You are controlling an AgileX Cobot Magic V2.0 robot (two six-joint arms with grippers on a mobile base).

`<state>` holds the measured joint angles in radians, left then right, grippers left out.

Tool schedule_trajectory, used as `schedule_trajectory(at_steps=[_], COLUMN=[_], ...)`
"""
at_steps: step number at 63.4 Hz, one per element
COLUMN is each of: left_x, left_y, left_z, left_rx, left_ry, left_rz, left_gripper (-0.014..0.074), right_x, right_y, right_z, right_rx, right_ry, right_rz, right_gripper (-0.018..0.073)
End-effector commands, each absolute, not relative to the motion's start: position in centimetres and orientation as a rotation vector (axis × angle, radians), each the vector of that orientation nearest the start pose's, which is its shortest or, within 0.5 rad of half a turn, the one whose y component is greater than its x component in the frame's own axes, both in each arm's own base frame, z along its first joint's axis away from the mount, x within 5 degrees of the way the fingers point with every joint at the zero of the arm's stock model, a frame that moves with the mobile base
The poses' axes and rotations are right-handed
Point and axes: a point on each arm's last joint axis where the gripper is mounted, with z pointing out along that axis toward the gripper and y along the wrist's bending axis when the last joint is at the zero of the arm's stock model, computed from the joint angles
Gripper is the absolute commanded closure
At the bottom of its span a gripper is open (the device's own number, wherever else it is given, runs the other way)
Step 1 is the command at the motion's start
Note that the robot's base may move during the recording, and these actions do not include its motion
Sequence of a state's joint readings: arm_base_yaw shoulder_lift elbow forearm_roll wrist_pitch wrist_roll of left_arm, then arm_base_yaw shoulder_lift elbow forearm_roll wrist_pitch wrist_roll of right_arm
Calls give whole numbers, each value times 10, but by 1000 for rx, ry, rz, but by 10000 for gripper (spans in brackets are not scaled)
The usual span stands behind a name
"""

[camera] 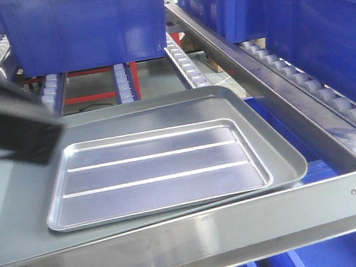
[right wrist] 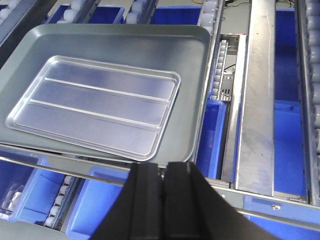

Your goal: Grab silver tray and stack on right shelf

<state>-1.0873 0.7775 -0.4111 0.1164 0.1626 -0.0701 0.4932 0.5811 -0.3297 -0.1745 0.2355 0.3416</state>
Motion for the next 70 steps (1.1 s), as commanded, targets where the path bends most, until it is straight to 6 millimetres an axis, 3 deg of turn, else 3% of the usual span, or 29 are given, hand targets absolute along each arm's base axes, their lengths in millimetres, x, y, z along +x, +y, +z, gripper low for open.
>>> schedule_trajectory(at_steps=[1,17,30,39,70], left_x=[73,68,60,55,52], left_y=[-126,-70,-41,-32,-29], left_z=[269,237,217,206,208], left_rx=[977,674,479,405,380], left_ry=[1613,1507,1440,1387,1367], left_rz=[-700,-583,-447,-398,-382], left_gripper=[697,697,697,697,697], right_x=[110,110,110,110,110], right_y=[56,56,56,56,56], right_z=[273,273,273,273,273], right_rx=[-297,-297,-297,-297,-297], right_ry=[1846,1846,1846,1846,1849], right_rz=[417,417,417,417,416], right_gripper=[503,503,503,503,503])
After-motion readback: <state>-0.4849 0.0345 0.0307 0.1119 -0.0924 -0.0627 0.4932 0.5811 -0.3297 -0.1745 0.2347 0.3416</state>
